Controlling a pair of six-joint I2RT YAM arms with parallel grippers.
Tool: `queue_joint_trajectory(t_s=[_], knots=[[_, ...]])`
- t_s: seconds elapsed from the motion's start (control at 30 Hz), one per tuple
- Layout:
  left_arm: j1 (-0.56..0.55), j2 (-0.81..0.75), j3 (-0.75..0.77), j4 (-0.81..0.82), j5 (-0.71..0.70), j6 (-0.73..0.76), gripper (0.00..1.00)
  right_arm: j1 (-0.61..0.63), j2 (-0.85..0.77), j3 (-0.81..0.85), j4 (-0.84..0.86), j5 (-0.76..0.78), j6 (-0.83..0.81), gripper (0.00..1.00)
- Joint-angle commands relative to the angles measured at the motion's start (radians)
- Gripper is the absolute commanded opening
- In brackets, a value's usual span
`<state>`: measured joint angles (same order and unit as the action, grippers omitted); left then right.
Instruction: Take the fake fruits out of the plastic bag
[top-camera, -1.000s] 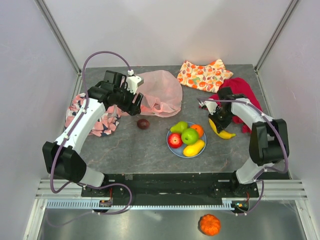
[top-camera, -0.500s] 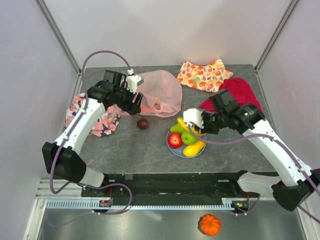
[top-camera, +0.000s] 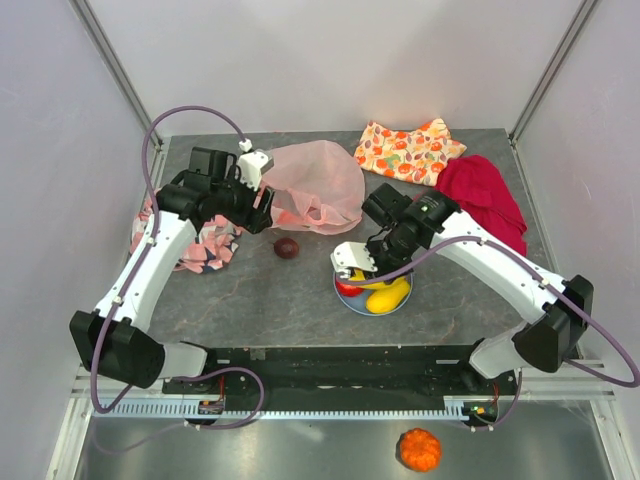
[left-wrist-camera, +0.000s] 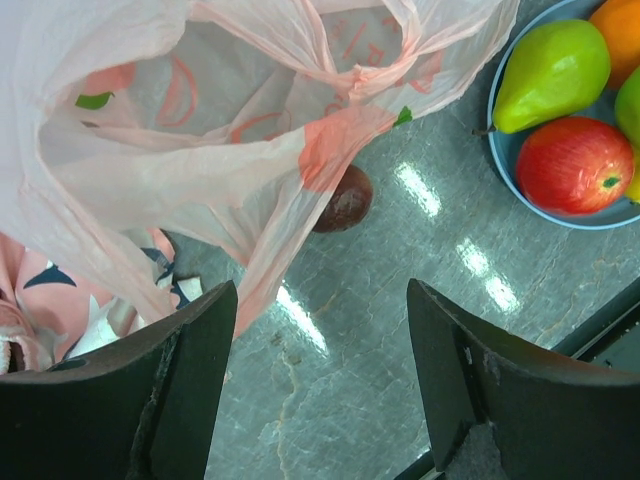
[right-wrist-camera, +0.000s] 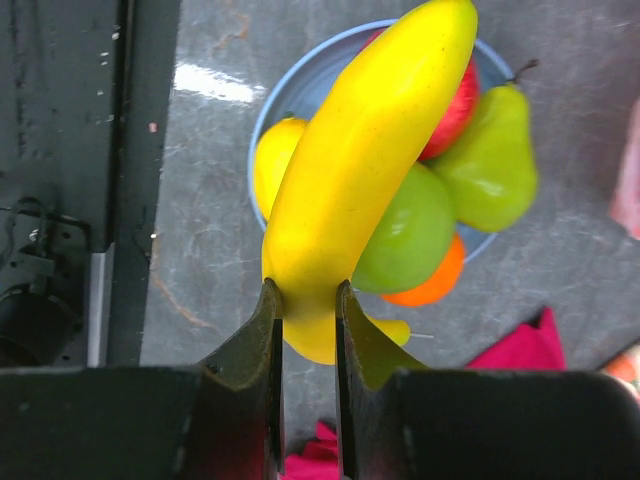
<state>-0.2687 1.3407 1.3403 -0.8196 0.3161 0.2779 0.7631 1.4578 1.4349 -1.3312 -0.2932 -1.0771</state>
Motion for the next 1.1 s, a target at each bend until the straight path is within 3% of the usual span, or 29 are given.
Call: queue_joint_trajectory(t_s=[0.0,0.33,0.67,1.07], knots=[[0.017,-0.049,-0.035,0.027,0.032,0.003,0.76,0.007,0.038,0.105,-0.101,0.019,-0.009,0.15],[0.039,-0.058,-0.046,0.028,0.058,-0.006,0.76,0.094,0.052,0.050,-0.129,0.111,0.084,0.16],[0.039,-0.044,-0.058,0.030,0.083,-0.017,0.76,0.133,-0.004,-0.106,-0.128,0.155,0.138,0.15],[0.040,-0.032,-0.063,0.027,0.086,-0.026,0.76,0.139,0.046,-0.179,0.027,0.155,0.255,0.16]])
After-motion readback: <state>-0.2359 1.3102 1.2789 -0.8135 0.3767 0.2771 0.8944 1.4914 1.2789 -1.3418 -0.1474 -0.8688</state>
